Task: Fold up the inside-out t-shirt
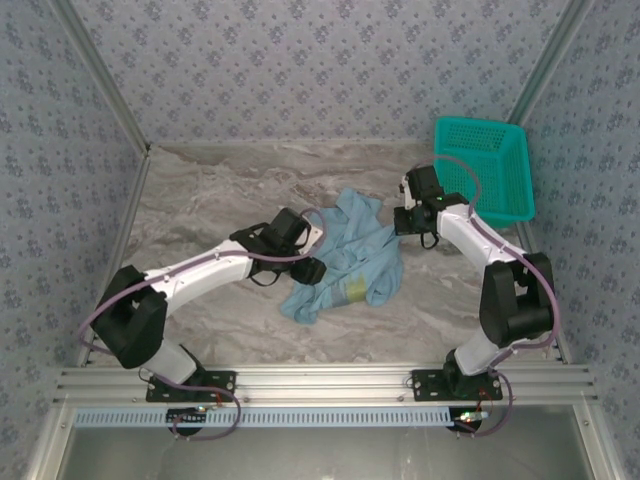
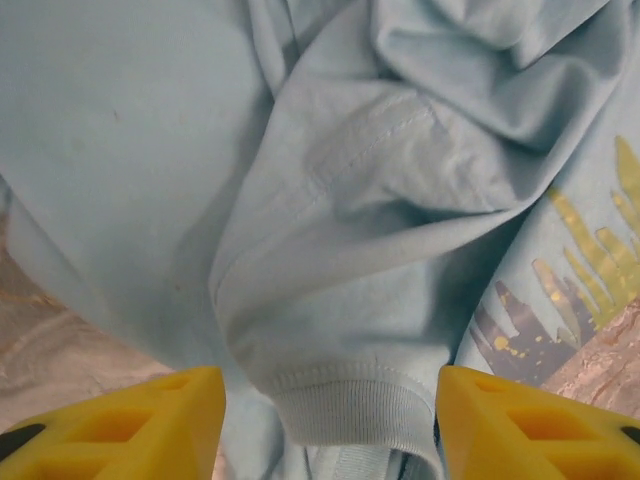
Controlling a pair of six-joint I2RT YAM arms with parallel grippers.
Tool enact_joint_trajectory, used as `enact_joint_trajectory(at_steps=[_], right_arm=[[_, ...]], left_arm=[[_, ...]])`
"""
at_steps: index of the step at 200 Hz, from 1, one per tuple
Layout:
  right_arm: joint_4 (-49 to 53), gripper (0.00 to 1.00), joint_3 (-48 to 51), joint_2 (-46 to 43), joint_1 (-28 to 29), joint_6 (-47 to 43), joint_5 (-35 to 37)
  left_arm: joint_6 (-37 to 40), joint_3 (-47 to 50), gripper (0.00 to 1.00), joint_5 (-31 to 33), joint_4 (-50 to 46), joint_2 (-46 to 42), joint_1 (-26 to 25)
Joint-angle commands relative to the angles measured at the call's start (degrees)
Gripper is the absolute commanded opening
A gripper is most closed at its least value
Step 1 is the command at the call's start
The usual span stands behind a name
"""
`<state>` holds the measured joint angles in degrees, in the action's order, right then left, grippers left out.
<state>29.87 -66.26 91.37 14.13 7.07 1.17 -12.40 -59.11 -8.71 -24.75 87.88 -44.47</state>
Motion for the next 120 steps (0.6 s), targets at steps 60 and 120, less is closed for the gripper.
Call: enact_joint_trajectory(at_steps=[60,120], right_arm=[[0.1,0.0,1.3,-4.5,0.4,0.8,-0.1],[0.0,0.0,1.2,-4.9,0.6,0.9,0.2]], left_arm=[[-8.2,-1.2,0.56,-5.9,3.4,7.2,3.6],[-10.5,0.4,0.56,-12.7,8.0,8.8,5.1]])
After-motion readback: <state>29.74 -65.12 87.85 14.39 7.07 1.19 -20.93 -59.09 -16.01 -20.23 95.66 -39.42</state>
